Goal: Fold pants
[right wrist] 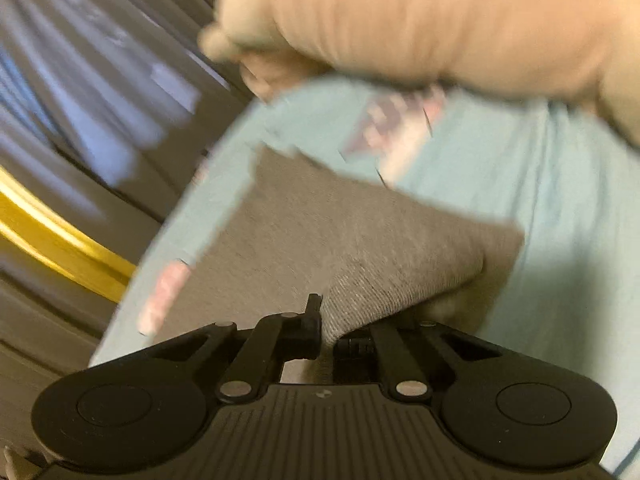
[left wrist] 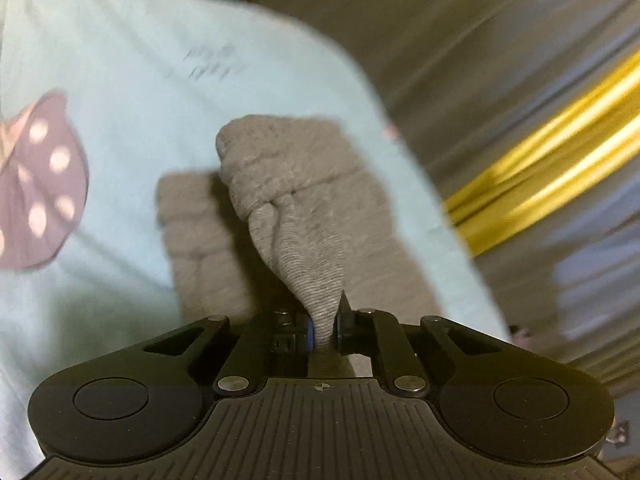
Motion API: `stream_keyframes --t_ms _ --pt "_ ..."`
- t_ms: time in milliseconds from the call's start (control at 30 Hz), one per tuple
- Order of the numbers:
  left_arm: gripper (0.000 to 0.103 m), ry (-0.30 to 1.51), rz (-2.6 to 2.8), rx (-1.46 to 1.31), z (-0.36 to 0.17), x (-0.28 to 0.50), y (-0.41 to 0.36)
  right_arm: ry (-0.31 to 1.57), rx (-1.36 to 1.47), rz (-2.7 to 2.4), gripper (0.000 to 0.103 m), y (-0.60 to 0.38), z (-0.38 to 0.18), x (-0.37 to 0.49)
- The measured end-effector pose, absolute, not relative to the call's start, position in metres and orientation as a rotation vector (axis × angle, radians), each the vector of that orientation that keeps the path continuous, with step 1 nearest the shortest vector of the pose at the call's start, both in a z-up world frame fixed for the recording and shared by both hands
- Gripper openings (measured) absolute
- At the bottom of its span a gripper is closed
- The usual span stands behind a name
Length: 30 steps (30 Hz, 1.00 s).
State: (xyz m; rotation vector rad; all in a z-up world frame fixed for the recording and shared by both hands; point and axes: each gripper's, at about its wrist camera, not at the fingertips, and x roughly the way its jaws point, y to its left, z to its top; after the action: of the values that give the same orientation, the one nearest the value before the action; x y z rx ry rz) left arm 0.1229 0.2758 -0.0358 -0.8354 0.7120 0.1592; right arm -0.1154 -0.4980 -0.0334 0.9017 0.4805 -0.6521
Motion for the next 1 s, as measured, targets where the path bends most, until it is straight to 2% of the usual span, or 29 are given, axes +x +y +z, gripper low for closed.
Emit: stream_keyframes --t_ms 67,167,233,333,367,400,433,467,500,567,633,833,1000 --pt "0.012 0.691 0.153 -0.792 -0.028 0.112 0.272 0.455 0.846 -0.649 0.005 -0.495 -0.022 -0.123" --pt "0.012 0.757 0.199 -0.744 -0.05 0.103 0.27 0.517 0.745 -0.691 0.005 -0.494 -0.033 -0.125" --pt "0.015 0.803 0.238 -0.773 -0.071 0.099 0.275 0.592 0.76 -0.73 0.005 -0.5 -0.054 -0.124" --pt "0.022 0.787 0.246 -0.805 -0.07 0.096 0.275 0.614 0.739 -0.74 0.005 -0.499 -0.064 -0.126" --pt "0.027 0.788 0.251 -0.792 -0.065 0.096 0.274 0.626 0.727 -0.742 0.007 -0.499 -0.061 -0.124" --pt "0.041 0.783 0.26 -0.762 -0.058 0.096 0.271 0.637 0.724 -0.741 0.01 -0.499 -0.058 -0.124" --pt "0.051 0.772 0.27 -0.717 -0.051 0.094 0.267 0.639 0.73 -0.747 0.017 -0.499 -0.054 -0.125" --pt "0.072 0.758 0.291 -0.662 -0.042 0.09 0.262 0.624 0.744 -0.762 0.025 -0.501 -0.05 -0.129" --pt "0.082 0.733 0.306 -0.616 -0.03 0.082 0.256 0.601 0.761 -0.778 0.03 -0.503 -0.047 -0.136" --pt "0.085 0.679 0.299 -0.531 -0.013 0.072 0.245 0.552 0.794 -0.805 0.049 -0.507 -0.041 -0.151" --pt "0.085 0.647 0.287 -0.485 -0.001 0.063 0.233 0.538 0.814 -0.831 0.06 -0.512 -0.04 -0.163" --pt "0.087 0.687 0.106 -0.454 0.011 0.065 0.179 0.507 0.94 -0.815 0.056 -0.522 -0.052 -0.185" --pt "0.087 0.732 -0.032 -0.294 0.01 0.091 0.099 0.432 0.703 -0.875 0.052 -0.494 -0.02 -0.165"
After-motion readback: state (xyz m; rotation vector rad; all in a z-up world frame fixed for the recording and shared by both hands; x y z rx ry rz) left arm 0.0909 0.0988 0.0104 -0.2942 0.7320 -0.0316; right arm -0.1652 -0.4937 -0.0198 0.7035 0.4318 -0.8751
